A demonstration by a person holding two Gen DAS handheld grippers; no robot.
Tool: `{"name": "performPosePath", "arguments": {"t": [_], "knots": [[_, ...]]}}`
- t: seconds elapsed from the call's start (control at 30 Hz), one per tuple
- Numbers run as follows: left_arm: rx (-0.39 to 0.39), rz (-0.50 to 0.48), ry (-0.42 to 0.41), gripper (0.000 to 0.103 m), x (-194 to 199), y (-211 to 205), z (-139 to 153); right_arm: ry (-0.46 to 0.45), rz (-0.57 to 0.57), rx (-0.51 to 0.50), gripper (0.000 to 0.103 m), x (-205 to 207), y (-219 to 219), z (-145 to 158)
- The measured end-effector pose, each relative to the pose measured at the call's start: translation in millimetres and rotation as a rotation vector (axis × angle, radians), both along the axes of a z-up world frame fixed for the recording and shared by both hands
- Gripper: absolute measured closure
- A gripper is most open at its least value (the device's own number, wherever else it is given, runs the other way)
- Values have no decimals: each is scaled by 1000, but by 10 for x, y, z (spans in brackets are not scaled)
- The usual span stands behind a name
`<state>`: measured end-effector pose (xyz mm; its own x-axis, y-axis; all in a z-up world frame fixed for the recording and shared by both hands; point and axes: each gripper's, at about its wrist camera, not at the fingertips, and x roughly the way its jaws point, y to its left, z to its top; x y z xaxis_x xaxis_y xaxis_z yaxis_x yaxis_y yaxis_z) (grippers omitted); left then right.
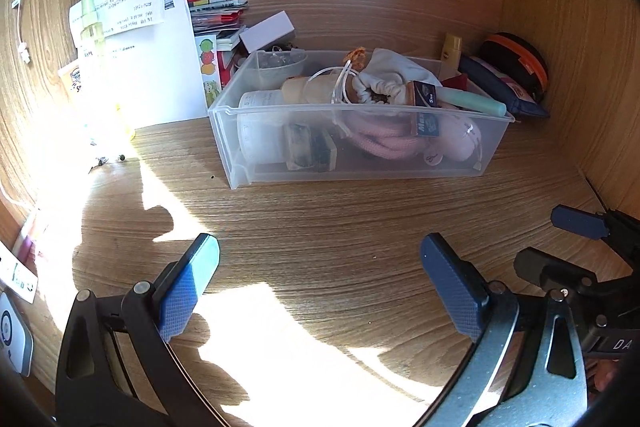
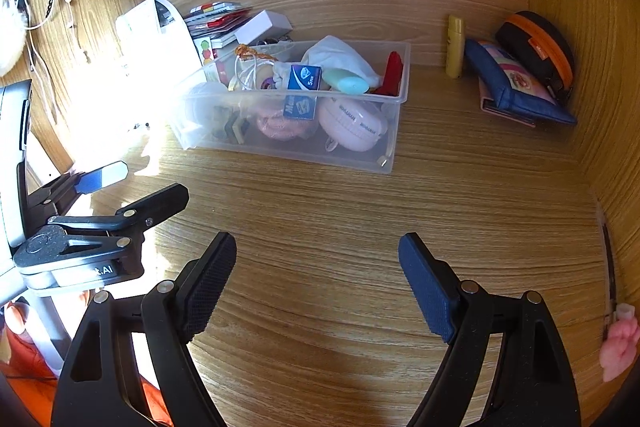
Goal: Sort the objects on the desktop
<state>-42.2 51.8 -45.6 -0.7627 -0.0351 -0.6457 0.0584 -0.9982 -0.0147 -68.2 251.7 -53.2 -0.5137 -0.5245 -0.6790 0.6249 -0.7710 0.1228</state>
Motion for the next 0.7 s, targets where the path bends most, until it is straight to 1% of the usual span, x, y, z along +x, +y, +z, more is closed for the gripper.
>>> {"name": "performPosePath", "arguments": {"t": [0.17,0.3,0.37,0.53,0.7], "knots": [[3,16,6,1,49,-75,18,1,-1,0,22,43,-25,-18],[24,15,25,1,87,-98,74,8,0,-8,22,60,-38,17],[12,23,41,1,101,-87,109,10,5,-13,22,67,-45,39],[-9,14,99,1,145,-62,240,41,8,-23,22,86,-75,170],[-13,21,140,1,172,-72,337,84,7,-63,22,86,-90,370]]}}
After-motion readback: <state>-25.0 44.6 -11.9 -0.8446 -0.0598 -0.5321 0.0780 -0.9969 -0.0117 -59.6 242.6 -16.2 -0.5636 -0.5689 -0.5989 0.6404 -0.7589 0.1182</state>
